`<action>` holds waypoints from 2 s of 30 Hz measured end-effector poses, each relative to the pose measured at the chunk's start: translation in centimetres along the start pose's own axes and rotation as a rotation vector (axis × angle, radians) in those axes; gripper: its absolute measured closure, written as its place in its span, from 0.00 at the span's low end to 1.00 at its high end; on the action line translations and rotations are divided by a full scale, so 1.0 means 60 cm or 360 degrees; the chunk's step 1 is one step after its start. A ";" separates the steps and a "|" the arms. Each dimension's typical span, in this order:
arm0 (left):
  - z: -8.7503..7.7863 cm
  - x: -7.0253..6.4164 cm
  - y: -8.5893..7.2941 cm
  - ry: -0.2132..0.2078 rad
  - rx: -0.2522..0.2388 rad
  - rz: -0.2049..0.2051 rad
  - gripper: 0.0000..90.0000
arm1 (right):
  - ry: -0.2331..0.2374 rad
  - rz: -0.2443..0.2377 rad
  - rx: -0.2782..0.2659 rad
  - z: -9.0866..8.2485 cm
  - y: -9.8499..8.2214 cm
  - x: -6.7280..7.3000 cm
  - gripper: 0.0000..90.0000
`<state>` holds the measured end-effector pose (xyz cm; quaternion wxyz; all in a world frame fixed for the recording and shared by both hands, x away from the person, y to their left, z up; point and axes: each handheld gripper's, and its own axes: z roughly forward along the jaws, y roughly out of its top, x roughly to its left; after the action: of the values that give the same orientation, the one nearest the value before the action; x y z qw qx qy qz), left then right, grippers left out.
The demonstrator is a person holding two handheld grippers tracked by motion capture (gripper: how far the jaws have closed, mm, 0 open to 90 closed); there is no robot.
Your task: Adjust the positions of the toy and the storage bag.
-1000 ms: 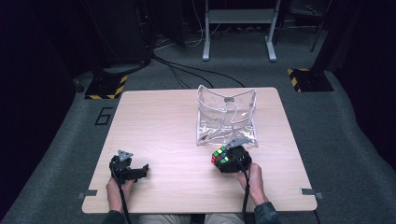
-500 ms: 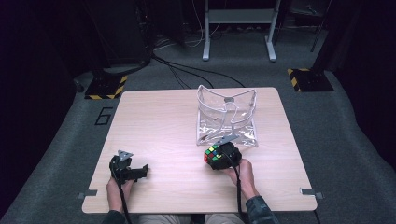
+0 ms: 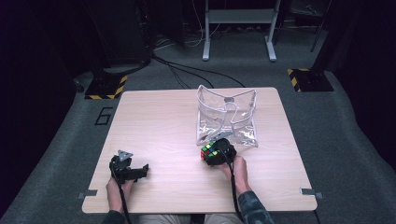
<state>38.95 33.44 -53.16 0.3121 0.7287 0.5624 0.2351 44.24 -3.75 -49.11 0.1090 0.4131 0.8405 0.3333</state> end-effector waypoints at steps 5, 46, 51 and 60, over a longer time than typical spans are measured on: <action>0.000 0.000 0.000 0.0001 0.0003 0.0003 0.01 | -0.0003 -0.0009 0.0001 0.013 0.007 -0.001 0.37; 0.000 -0.001 0.000 0.0008 -0.0004 0.0005 0.01 | 0.0014 -0.0082 -0.0092 0.040 0.010 0.019 0.32; 0.000 0.001 0.000 -0.0002 -0.0001 0.0003 0.01 | 0.0051 -0.0034 -0.0091 0.036 0.007 0.014 0.16; 0.000 0.001 0.001 -0.0011 0.0004 0.0003 0.01 | 0.0104 -0.0016 -0.0133 0.011 0.008 0.010 0.05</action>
<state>39.01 33.50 -53.15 0.3129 0.7303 0.5611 0.2322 44.48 -2.79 -49.26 0.1002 0.3927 0.8311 0.3807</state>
